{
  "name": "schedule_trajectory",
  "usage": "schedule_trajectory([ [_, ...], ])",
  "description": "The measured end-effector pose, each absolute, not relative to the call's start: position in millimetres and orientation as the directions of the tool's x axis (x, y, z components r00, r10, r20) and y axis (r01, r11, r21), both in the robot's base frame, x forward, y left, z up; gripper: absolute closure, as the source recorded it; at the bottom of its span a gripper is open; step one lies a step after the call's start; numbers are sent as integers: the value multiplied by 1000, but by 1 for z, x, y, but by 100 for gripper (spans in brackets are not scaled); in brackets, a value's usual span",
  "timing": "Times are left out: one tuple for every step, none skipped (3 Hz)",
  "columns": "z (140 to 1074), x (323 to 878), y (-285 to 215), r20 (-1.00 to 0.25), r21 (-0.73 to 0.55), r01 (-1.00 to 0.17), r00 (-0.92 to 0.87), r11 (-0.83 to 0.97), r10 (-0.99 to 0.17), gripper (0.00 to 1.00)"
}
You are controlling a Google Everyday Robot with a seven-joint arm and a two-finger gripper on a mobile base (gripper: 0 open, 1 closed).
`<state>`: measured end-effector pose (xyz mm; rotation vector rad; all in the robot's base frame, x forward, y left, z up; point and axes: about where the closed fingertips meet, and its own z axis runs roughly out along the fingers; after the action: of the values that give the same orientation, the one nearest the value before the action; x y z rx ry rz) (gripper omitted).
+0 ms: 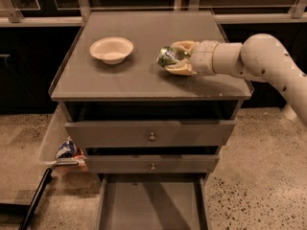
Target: Pick green can from bottom drawer and place on counter
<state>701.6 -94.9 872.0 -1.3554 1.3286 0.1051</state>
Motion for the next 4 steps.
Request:
schedule_trajectory([
  [870,703,-96,-716,-620,-714,344,326,-607,87],
  [870,703,-96,-716,-620,-714,344,326,-607,64],
  [870,703,-96,-716,-620,-714,344,326,-607,40],
  [870,703,-96,-716,-620,-714,344,326,-607,17],
])
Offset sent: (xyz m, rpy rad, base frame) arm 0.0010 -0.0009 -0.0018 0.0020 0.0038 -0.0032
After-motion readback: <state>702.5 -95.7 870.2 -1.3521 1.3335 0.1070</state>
